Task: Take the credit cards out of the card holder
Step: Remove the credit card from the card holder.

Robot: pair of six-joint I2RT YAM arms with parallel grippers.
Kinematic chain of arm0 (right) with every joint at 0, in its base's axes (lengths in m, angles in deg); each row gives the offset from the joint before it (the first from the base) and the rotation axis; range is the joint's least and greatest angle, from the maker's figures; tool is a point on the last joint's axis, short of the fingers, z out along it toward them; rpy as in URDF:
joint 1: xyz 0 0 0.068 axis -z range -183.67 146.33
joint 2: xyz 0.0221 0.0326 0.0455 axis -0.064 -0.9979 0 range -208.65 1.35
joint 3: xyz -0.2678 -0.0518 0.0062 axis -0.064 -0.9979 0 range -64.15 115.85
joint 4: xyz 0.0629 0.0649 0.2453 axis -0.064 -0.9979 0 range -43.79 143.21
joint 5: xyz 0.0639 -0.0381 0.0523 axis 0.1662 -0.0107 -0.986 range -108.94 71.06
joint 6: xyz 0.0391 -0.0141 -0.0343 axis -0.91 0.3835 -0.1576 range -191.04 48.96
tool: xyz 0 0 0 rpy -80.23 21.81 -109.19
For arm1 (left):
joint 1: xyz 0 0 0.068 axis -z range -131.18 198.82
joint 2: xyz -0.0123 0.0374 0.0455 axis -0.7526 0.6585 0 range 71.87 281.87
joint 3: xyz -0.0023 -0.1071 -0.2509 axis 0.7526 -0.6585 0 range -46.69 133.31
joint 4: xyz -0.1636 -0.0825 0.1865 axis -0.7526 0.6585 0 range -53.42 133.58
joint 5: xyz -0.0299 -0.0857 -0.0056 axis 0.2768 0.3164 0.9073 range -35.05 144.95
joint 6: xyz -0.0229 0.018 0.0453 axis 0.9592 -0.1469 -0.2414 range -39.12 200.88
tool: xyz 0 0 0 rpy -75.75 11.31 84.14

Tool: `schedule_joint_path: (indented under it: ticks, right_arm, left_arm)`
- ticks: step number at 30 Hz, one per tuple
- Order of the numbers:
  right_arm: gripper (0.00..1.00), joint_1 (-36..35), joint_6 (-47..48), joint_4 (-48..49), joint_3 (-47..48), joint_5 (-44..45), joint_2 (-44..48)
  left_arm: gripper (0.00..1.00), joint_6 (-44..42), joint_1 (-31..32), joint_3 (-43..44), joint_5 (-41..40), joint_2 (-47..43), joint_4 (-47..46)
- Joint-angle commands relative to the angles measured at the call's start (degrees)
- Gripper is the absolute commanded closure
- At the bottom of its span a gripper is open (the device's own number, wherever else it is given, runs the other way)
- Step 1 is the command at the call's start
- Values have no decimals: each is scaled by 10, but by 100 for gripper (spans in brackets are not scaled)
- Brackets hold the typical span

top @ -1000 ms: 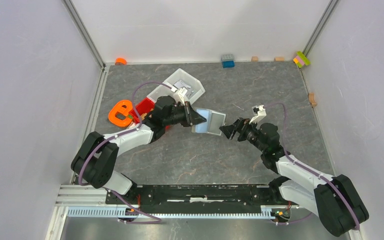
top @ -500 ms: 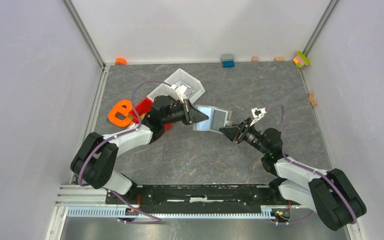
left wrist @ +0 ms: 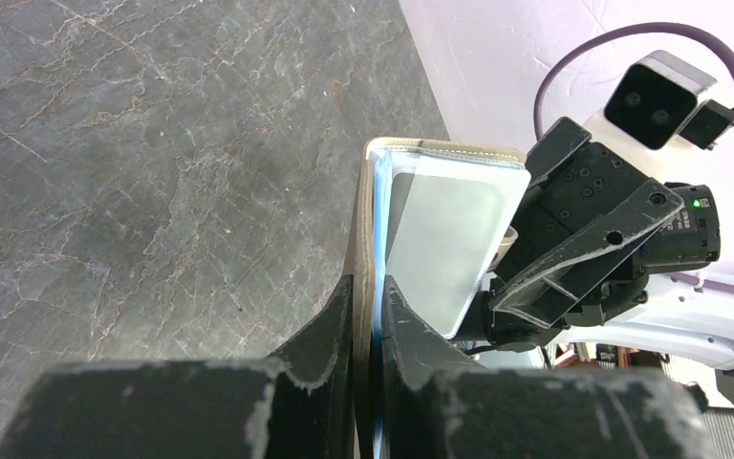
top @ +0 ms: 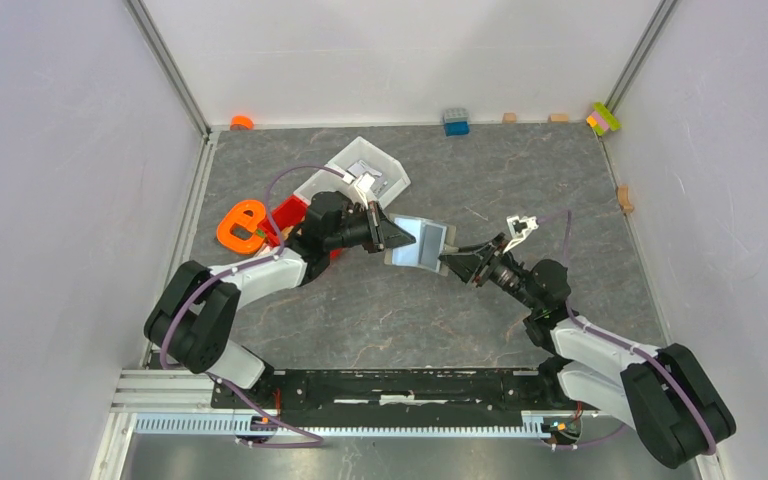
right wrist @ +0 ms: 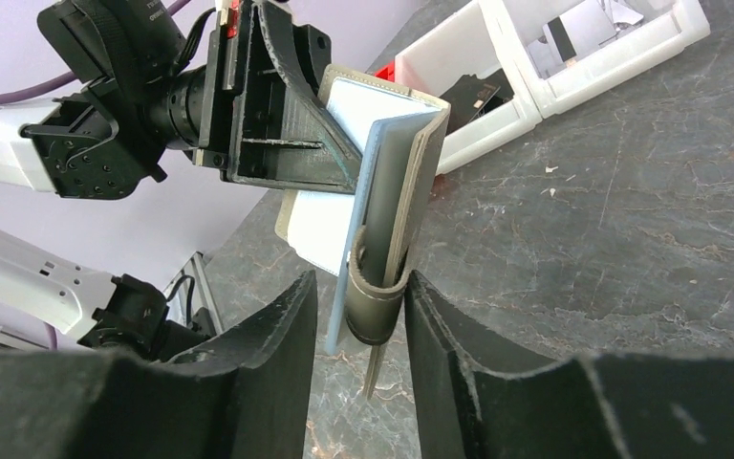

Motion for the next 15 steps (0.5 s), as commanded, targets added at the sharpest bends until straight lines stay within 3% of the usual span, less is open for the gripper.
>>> schedule_joint_path:
  ticks: [1,5,15]
  right_arm:
    - [59,1,10,29,-6,-4,11]
    - [65,1,9,27,-1,-8,3]
    - [66,1,9,15,6,-10,-8]
  left_arm:
    - [97,-1,-3,20,-6,3,-1]
    - [97,-2,-3,20,-5,1,-2]
    - [97,-5,-3,19,-4,-2,-2]
